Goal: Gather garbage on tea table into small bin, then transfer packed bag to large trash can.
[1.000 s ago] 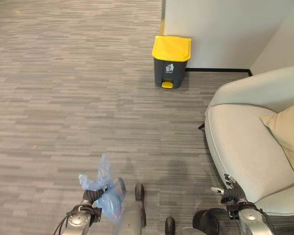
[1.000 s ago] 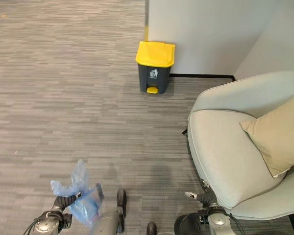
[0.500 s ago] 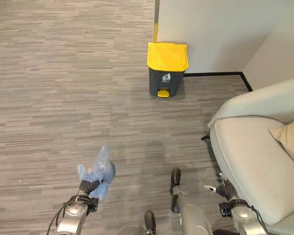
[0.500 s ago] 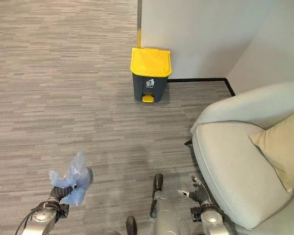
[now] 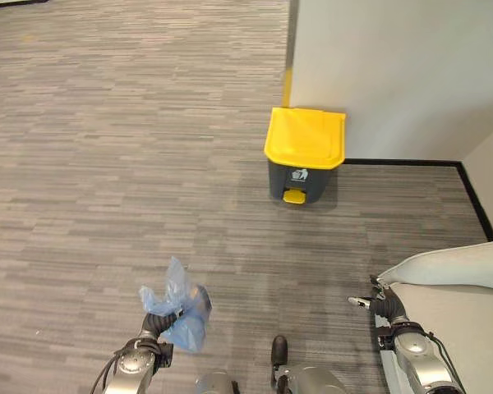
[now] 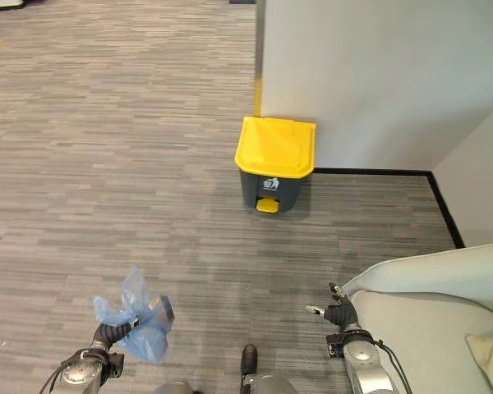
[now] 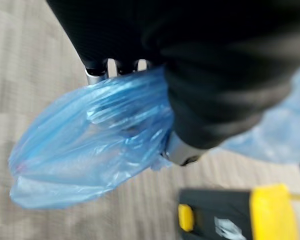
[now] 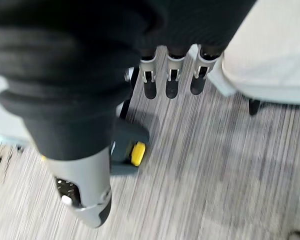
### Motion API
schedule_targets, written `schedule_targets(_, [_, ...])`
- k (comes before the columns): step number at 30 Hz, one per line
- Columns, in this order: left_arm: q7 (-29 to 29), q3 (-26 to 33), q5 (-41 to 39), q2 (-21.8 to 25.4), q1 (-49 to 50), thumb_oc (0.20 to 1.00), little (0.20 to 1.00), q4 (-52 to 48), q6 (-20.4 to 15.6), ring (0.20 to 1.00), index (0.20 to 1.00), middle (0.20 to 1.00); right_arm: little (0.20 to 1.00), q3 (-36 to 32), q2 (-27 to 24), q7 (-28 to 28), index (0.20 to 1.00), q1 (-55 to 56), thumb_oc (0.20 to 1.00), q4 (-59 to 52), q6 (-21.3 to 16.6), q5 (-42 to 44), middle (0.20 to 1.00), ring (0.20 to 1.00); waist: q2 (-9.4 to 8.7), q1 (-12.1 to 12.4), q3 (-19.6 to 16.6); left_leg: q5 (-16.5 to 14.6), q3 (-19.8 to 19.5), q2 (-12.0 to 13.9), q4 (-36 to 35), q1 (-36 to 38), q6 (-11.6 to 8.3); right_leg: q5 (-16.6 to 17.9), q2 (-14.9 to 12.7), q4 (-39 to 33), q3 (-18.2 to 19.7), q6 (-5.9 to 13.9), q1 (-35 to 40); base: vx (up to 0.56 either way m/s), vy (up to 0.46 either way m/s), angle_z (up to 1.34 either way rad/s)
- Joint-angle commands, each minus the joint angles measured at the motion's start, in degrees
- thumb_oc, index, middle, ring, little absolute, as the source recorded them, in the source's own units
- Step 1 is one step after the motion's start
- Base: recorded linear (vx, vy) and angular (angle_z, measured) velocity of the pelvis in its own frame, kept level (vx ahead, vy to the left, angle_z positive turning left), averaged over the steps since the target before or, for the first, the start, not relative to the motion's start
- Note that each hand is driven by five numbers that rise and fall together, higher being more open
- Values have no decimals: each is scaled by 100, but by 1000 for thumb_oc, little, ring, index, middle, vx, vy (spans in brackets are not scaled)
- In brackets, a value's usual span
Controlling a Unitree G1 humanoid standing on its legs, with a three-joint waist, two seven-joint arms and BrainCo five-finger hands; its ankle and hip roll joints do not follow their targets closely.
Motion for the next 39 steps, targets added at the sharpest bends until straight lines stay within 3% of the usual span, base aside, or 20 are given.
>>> schedule_targets(1, [0, 61, -25, 233, -19, 200, 200, -267, -206, 200, 200, 200, 1000, -81, -180, -113, 1000, 50, 1000, -80, -177, 185, 1000, 1000, 118, 59, 84, 744, -116, -70, -620, -173, 0, -594, -452, 136, -151, 962, -107, 272, 41, -31])
schedule_targets(3, [13, 74, -32, 243, 17, 200, 200, -309, -205, 200, 200, 200, 1000, -63, -152, -147, 1000, 71, 1000, -54, -175, 174, 1000, 1000, 151, 195, 149, 1114, -214, -181, -1019, -336, -48, -642, -325, 62, -21, 963, 101, 234, 54, -37])
schedule_targets(5, [38, 75, -18, 234, 26, 200, 200, -319, -222, 200, 200, 200, 1000, -52, -121, -180, 1000, 80, 1000, -7, -166, 155, 1000, 1000, 129, 277, 164, 1291, -270, -216, -1068, -509, -94, -697, -276, 16, 94, 982, 277, 259, 86, -47])
schedule_targets(8, [41, 97, 57, 292, 55, 200, 200, -288, -212, 200, 200, 200, 1000, -31, 9, -136, 1000, 45, 1000, 70, -129, 24, 1000, 1000, 73, 291, -41, 1118, -231, -276, -1339, -136, 131, -849, -397, 250, 304, 1119, 406, 438, 236, -75])
schedule_targets(13, [67, 146, 96, 409, 56, 200, 200, -343, -187, 200, 200, 200, 1000, 42, 98, -66, 1000, 10, 1000, 23, -95, -49, 1000, 1000, -17, 349, -81, 832, -91, -346, -1188, 21, 335, -830, -563, 717, 485, 1285, 264, 189, 144, -40])
schedule_targets(16, [103, 184, 93, 476, 27, 200, 200, -343, -186, 200, 200, 200, 1000, 99, 146, -36, 1000, -47, 1000, 14, -97, -69, 1000, 1000, 1, 352, -40, 662, -28, -373, -1144, 139, 466, -688, -627, 1371, 537, 1424, -49, 146, 104, -13])
schedule_targets(19, [140, 194, 57, 481, 38, 200, 200, -364, -191, 200, 200, 200, 1000, 151, 144, -28, 1000, -122, 1000, -19, -82, -77, 1000, 1000, 47, 316, 12, 530, 36, -369, -1239, 411, 509, -467, -675, 1522, 319, 1385, -531, 176, 70, -7])
schedule_targets(24, [120, 184, 23, 449, 93, 200, 200, -312, -197, 200, 200, 200, 1000, 211, 62, -36, 1000, -180, 1000, -53, -30, -120, 1000, 1000, 90, 189, 124, 241, 49, -410, -1374, 957, 509, -121, -767, 767, -176, 1395, -1047, 248, 16, -32])
schedule_targets(28, [142, 197, 33, 404, 34, 200, 200, -237, -234, 200, 200, 200, 1000, 198, 23, -13, 1000, -96, 1000, -30, -26, -159, 1000, 1000, 81, 4, 231, 10, -242, -449, -1421, 1418, 421, 208, -694, 244, -183, 1525, -1494, 313, -84, 9])
schedule_targets(32, [117, 149, 33, 340, -10, 200, 200, -219, -255, 200, 200, 200, 1000, 126, -5, -34, 1000, 7, 1000, 0, -76, -54, 1000, 1000, 30, -53, 123, -215, -432, -394, -1272, 1564, 241, 381, -708, 140, -73, 1416, -1251, 359, -256, 92])
schedule_targets(33, [64, 103, -12, 277, 11, 200, 200, -271, -232, 200, 200, 200, 1000, 20, -57, -75, 1000, 35, 1000, 1, -126, 17, 1000, 1000, 135, -106, -31, 74, -349, -72, -1029, 1538, -55, 263, -624, 87, -291, 1296, -1032, 325, -291, 86])
schedule_targets(34, [64, 101, -12, 276, 11, 200, 200, -271, -232, 200, 200, 200, 1000, 19, -59, -74, 1000, 36, 1000, 1, -128, 18, 1000, 1000, 140, -114, -32, 69, -359, -66, -1018, 1529, -61, 264, -620, 80, -303, 1292, -1027, 339, -311, 55])
schedule_targets(35, [36, 59, -42, 247, -10, 200, 200, -255, -226, 200, 200, 200, 1000, -16, -101, -92, 1000, 36, 1000, 6, -139, 76, 1000, 1000, 153, -139, -70, 287, -287, 63, -695, 1404, -148, 146, -559, 34, -371, 1205, -879, 99, -95, 35])
schedule_targets(37, [36, 59, -43, 246, -10, 200, 200, -255, -226, 200, 200, 200, 1000, -16, -102, -92, 1000, 37, 1000, 5, -139, 76, 1000, 1000, 157, -144, -72, 279, -294, 68, -679, 1395, -151, 146, -556, 30, -378, 1203, -877, 94, -77, 28])
schedule_targets(39, [52, 30, -49, 207, -88, 200, 200, -187, -212, 200, 200, 200, 1000, 8, -173, -114, 1000, 13, 1000, 68, -132, 69, 1000, 1000, 151, -110, -70, 437, -223, 155, -631, 1201, -132, -63, -498, -72, -420, 1119, -625, 165, -95, -4])
